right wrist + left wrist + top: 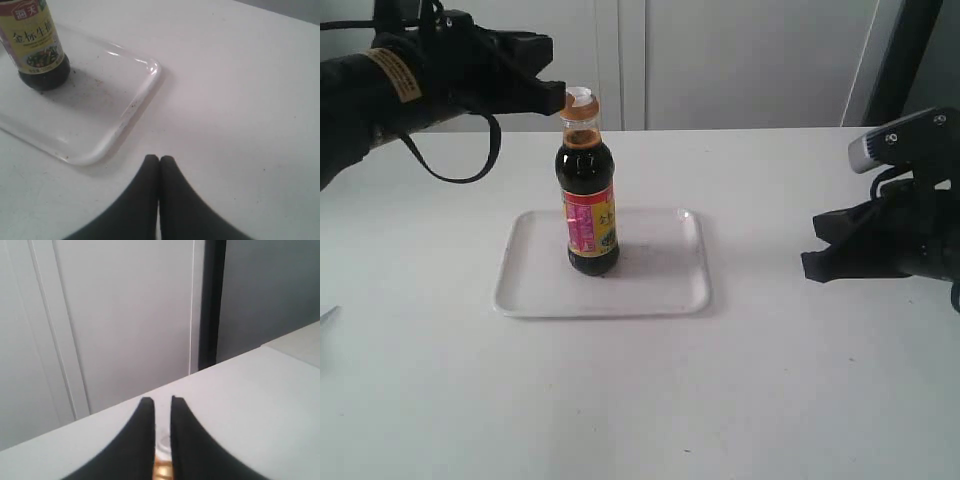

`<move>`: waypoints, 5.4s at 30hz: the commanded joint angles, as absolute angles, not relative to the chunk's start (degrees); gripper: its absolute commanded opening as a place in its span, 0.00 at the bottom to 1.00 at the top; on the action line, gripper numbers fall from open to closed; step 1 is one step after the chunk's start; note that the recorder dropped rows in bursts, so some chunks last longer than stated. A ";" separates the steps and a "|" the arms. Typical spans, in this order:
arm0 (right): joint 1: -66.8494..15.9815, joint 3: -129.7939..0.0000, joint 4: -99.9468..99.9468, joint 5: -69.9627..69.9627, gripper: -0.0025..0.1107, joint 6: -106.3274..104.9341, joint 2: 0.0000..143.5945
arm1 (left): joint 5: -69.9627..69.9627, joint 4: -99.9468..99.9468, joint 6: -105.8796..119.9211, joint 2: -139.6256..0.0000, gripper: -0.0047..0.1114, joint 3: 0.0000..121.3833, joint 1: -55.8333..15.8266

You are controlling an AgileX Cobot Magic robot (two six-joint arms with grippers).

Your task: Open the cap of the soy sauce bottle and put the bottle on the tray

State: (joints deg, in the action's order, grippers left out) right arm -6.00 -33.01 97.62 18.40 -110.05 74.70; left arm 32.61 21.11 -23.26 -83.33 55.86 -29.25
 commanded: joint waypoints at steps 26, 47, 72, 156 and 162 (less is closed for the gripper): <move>-6.20 -51.20 92.77 -2.93 0.02 -103.32 78.42 | -32.23 21.44 -14.67 -80.67 0.04 74.76 -22.94; -6.20 -51.33 94.37 2.85 0.02 -122.93 77.44 | -43.26 21.08 -4.27 -78.48 0.04 74.76 -17.79; 0.63 -54.20 9.24 42.44 0.02 -35.22 77.57 | -48.59 16.27 -6.69 -75.44 0.04 74.76 -17.79; 3.33 -23.25 10.66 12.53 0.02 -16.21 22.98 | -24.75 7.64 -3.80 -7.83 0.04 25.87 -17.79; 3.33 -23.25 10.66 12.62 0.02 -16.21 22.98 | -20.50 5.62 0.00 -7.45 0.04 22.08 -17.79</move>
State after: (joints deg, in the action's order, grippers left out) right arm 3.39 -23.44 10.49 12.51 -16.48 23.19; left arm -22.79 5.44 0.30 -8.11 23.89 -18.02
